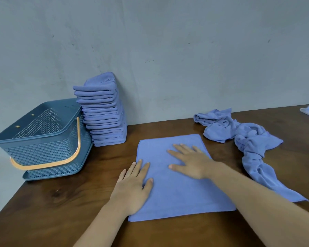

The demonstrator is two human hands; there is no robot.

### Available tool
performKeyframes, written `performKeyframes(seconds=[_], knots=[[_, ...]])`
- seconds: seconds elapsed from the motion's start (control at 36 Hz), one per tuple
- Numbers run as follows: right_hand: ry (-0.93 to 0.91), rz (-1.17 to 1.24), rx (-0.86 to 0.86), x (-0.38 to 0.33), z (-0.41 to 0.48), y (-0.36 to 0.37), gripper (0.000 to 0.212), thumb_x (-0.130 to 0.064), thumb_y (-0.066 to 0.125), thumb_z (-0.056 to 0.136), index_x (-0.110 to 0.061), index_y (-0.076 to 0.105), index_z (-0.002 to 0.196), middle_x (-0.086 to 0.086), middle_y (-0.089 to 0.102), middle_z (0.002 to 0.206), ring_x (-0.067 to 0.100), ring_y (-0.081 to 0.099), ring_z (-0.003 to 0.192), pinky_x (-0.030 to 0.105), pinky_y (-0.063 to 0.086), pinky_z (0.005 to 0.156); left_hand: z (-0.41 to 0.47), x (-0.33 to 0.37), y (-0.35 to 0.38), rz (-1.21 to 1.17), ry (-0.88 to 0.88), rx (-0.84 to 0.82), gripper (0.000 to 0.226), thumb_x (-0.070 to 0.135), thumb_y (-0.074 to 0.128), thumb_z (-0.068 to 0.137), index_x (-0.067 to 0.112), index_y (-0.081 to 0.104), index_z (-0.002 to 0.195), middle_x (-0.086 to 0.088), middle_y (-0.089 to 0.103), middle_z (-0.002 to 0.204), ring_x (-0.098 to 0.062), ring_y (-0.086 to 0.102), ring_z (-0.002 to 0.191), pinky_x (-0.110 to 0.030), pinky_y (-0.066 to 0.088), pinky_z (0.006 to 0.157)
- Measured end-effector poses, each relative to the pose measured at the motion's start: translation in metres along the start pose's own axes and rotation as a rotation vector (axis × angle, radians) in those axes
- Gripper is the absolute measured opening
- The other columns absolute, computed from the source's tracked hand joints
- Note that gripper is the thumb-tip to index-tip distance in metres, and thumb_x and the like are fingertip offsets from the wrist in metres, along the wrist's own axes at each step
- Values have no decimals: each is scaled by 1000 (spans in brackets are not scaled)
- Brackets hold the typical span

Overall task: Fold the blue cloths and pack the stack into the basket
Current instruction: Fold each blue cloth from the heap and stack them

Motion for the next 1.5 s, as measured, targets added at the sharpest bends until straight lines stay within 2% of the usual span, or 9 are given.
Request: performKeyframes(seconds=[0.19, 0.42, 0.67, 0.86, 1.14, 1.22, 1.33, 1.42, 1.5], knots=[[208, 76, 19, 74, -3, -15, 95, -98, 17, 83, -52, 0, 164, -17, -14, 174, 9, -14, 161, 51, -6, 130, -1, 2, -2, 14, 1, -9, 65, 62, 14, 108, 44, -7, 167, 17, -16, 174, -5, -18, 160, -37, -7, 131], [158, -8, 150, 23, -30, -15, 69, -66, 23, 108, -35, 15, 168, -6, 7, 177, 16, 3, 163, 50, 6, 130, -3, 3, -4, -2, -2, -22, 65, 63, 15, 108, 44, -3, 167, 16, -12, 175, -6, -15, 161, -37, -6, 131], [36, 75, 78, -44, -109, 21, 69, -71, 23, 105, -46, 5, 167, -17, -11, 175, 6, -14, 160, 40, -2, 131, -26, 25, -20, -200, 193, 116, 46, 48, 37, 112, 45, 41, 157, 30, 21, 169, 11, -2, 156, -33, 0, 132], [184, 9, 150, -17, -149, 37, 81, -90, 9, 93, -54, -12, 162, -15, -25, 172, 5, -26, 157, 40, -5, 132, -64, 43, -2, -10, 151, -71, 65, 73, 15, 106, 53, -6, 164, 24, -23, 171, 4, -31, 153, -36, -9, 132], [242, 14, 192, -7, -174, 39, 89, -98, 5, 84, -55, -14, 161, -16, -28, 170, 9, -27, 158, 46, -5, 132, -73, 43, -7, 36, 116, -89, 83, 91, 13, 93, 53, -14, 162, 20, -28, 170, -1, -33, 153, -41, -10, 131], [177, -49, 278, -10, -176, 39, 84, -93, 11, 91, -53, 4, 164, -20, -11, 172, 15, -14, 162, 49, 3, 132, -77, 47, -9, 51, 107, -34, 89, 92, 16, 91, 48, -2, 166, 20, -20, 172, -5, -23, 158, -43, -9, 131], [-113, -53, 403, -11, -179, 45, 53, -70, 34, 106, -48, 48, 152, -25, 36, 163, 5, 25, 156, 40, 36, 121, -87, 61, -6, 10, 363, 156, 56, 68, 39, 103, 43, 43, 153, 23, 31, 165, 0, 17, 157, -38, 11, 130], [-253, 8, 453, -11, -179, 48, 29, -54, 47, 108, -49, 65, 130, -30, 53, 144, -4, 46, 136, 29, 48, 106, -94, 75, 4, -48, 567, 220, 28, 48, 55, 104, 37, 61, 129, 23, 54, 133, -4, 51, 129, -29, 36, 114], [-287, 40, 480, -12, -179, 49, 22, -50, 51, 109, -49, 69, 121, -31, 58, 133, -5, 52, 126, 26, 49, 99, -91, 83, 8, -49, 553, 259, 21, 52, 56, 104, 37, 64, 117, 24, 54, 116, -2, 54, 110, -21, 42, 97]])
Point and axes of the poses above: each hand's wrist, its own z-axis towards the middle knuckle, its own y-axis out of the palm, x = y × z, the point moved 1 cm from there along z, towards the middle knuckle
